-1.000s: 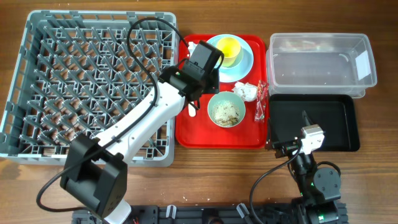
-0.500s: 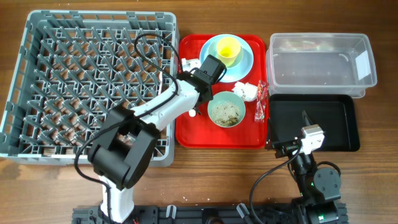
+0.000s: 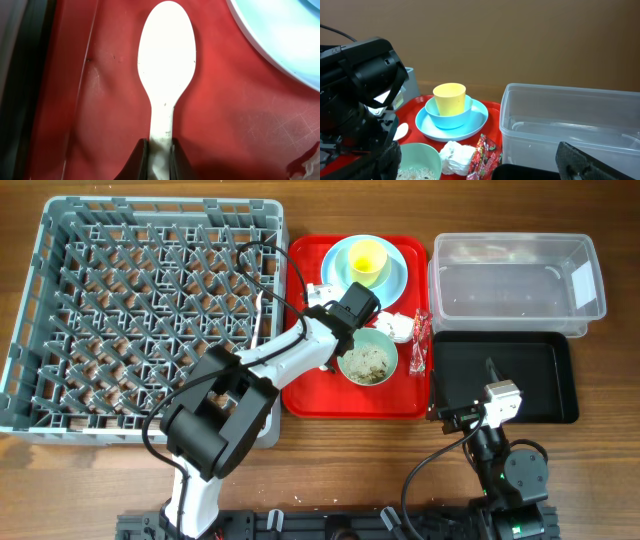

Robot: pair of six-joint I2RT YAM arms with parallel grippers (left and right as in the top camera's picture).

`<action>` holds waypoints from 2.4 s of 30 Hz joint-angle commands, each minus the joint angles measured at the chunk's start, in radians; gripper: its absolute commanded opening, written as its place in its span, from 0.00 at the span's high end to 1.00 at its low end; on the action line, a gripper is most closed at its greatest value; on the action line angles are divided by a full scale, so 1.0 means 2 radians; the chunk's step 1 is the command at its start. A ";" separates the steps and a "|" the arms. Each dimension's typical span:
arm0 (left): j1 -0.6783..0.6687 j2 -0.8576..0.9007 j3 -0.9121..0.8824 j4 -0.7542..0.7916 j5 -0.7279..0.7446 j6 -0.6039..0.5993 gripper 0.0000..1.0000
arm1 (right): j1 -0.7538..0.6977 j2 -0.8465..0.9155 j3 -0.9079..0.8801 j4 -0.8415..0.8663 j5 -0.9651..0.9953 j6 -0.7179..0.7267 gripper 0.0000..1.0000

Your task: Sort waste into correct bins and load items into the dishwasher rack

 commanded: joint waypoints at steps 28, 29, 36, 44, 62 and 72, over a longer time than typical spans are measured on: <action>0.140 -0.157 -0.008 -0.132 0.033 0.194 0.77 | -0.002 -0.004 0.000 0.003 0.005 0.006 0.00; 0.140 -0.157 -0.008 -0.132 0.033 0.194 0.62 | -0.002 -0.004 0.000 0.003 0.005 0.006 0.00; 0.141 -0.208 0.022 -0.167 0.034 0.172 0.50 | -0.002 -0.004 0.000 0.003 0.005 0.006 0.00; 0.246 -0.497 0.044 -0.260 0.035 0.098 0.00 | -0.002 -0.004 0.000 0.003 0.005 0.006 0.00; 0.267 -0.581 0.044 -0.281 0.036 0.098 0.00 | -0.002 -0.004 0.000 0.005 0.005 0.006 0.00; 0.267 -0.581 0.044 -0.281 0.036 0.098 0.00 | -0.003 0.083 0.185 -0.158 -0.042 0.057 0.00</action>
